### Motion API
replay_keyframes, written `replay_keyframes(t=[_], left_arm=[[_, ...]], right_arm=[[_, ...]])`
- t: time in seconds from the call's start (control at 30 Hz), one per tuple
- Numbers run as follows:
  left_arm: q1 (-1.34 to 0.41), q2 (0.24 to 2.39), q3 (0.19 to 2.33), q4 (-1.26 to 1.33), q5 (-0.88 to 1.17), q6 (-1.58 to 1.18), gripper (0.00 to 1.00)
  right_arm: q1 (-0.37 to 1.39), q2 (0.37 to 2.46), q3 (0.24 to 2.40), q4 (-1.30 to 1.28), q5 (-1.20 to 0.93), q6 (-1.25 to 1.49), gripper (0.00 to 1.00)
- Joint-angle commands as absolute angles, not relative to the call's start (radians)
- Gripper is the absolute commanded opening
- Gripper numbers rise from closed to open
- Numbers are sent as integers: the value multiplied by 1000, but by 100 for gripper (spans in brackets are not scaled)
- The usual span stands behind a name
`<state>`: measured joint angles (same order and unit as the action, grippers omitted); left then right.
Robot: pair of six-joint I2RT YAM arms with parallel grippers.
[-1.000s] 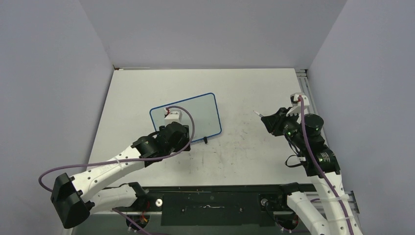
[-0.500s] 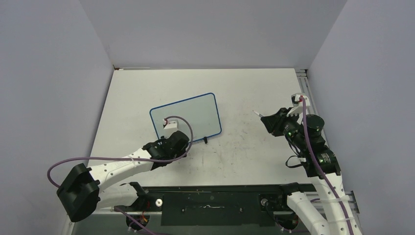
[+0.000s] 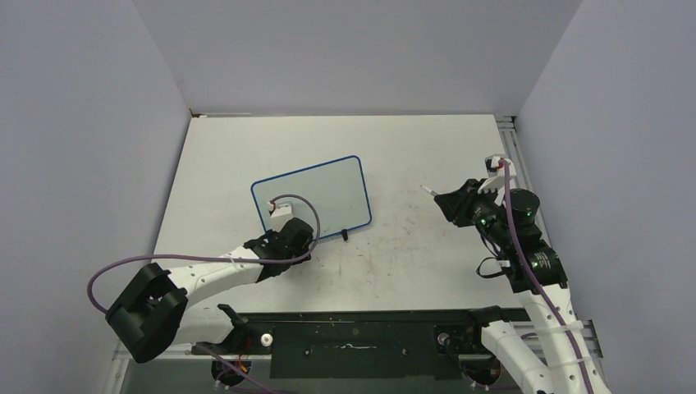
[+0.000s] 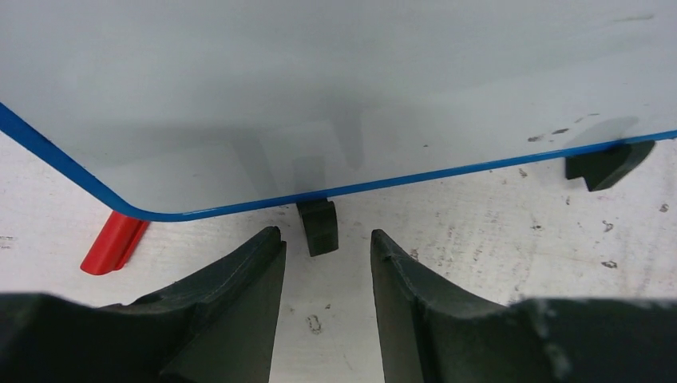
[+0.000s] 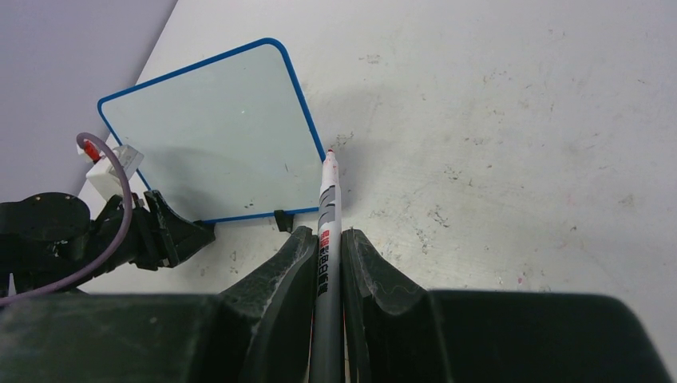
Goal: Write a sentence on the whiteboard
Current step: Move the whiteboard to the center of the board.
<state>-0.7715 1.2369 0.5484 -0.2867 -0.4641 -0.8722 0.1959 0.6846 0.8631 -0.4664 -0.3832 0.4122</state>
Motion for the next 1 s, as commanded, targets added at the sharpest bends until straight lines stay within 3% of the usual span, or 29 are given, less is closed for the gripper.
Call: replay_keyframes(t=[0.0, 0.37, 0.77, 0.97], left_arm=[[-749, 1276, 562, -239, -476, -871, 41], [-729, 1324, 576, -226, -517, -854, 32], [-734, 1335, 577, -248, -519, -875, 4], [-766, 1319, 570, -268, -524, -912, 0]], right_arm=[[192, 684, 859, -417, -396, 420, 5], [192, 692, 852, -408, -402, 421, 5], [191, 688, 853, -412, -402, 417, 5], [192, 685, 848, -415, -403, 414, 5]])
